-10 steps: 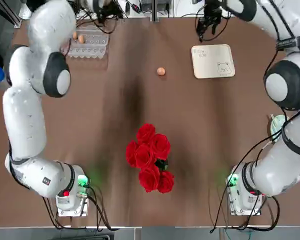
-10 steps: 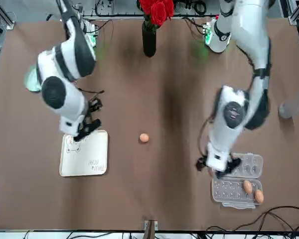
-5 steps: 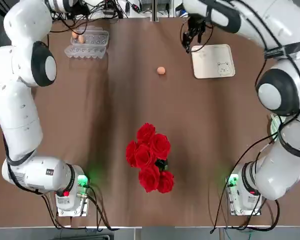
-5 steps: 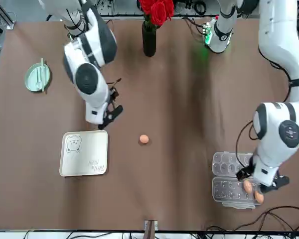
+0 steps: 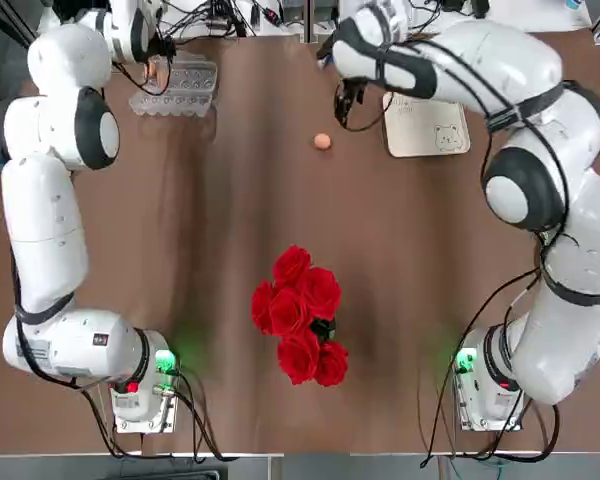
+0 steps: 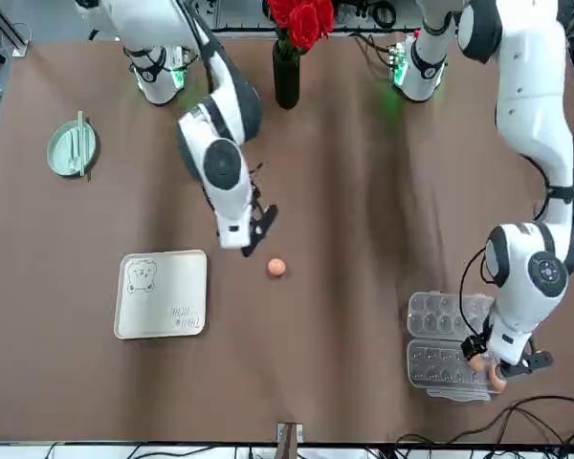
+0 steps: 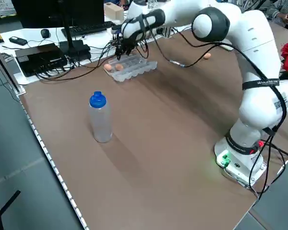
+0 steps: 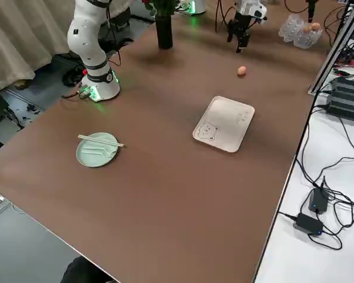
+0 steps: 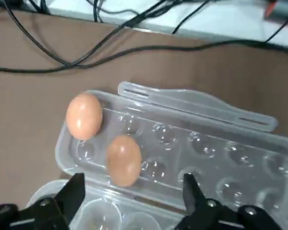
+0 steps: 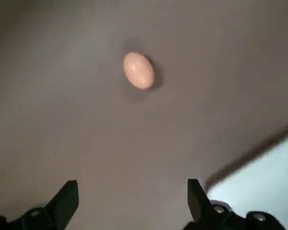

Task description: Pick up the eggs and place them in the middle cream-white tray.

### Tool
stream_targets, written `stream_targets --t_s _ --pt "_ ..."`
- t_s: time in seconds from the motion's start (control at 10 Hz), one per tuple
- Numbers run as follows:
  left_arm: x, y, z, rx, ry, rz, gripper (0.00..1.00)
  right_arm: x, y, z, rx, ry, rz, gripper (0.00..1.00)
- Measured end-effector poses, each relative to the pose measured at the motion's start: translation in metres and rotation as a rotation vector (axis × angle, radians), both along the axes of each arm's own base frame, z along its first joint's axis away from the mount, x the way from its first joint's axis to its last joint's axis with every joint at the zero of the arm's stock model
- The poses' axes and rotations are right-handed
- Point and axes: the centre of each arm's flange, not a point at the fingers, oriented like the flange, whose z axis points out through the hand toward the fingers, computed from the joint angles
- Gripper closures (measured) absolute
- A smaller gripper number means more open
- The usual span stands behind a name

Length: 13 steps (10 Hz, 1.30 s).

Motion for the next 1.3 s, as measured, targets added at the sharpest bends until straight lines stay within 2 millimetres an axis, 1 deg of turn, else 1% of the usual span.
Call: stream_targets --t_s 0.1,0.2,0.3,0.4,0.5,0.6,0.8,0.9,1.0,1.1,1.3 --pt "0.001 0.008 -0.009 0.004 -0.014 -0.002 0.11 0.005 0.011 -0.025 0.061 -0.020 0.052 0.00" --pt "0.001 0.015 -0.017 0.008 -0.025 -0.006 0.11 0.008 0.016 -0.044 0.102 -0.029 0.099 0.00" --pt "0.001 0.018 -0.027 0.013 -0.038 -0.016 0.11 0.011 0.019 -0.055 0.129 -0.043 0.136 0.00" --pt "0.000 0.018 -0.039 0.016 -0.049 -0.024 0.14 0.013 0.021 -0.062 0.151 -0.060 0.184 0.00" --pt "0.000 0.017 -0.047 0.016 -0.052 -0.027 0.14 0.015 0.022 -0.069 0.168 -0.077 0.230 0.00" --pt "-0.001 0.018 -0.051 0.017 -0.050 -0.027 0.18 0.019 0.025 -0.079 0.185 -0.109 0.253 0.00" --pt "-0.002 0.018 -0.060 0.021 -0.041 -0.039 0.28 0.020 0.030 -0.103 0.204 -0.148 0.276 0.00" --pt "-0.003 0.018 -0.064 0.024 -0.040 -0.048 0.35 0.019 0.033 -0.115 0.208 -0.157 0.291 0.00" --pt "-0.002 0.018 -0.063 0.027 -0.043 -0.056 0.50 0.017 0.035 -0.123 0.208 -0.159 0.299 0.00" --pt "-0.001 0.018 -0.060 0.029 -0.051 -0.062 0.53 0.016 0.036 -0.130 0.207 -0.156 0.301 0.00" --pt "0.006 0.017 -0.044 0.030 -0.080 -0.064 0.53 0.016 0.034 -0.136 0.202 -0.150 0.300 0.00"
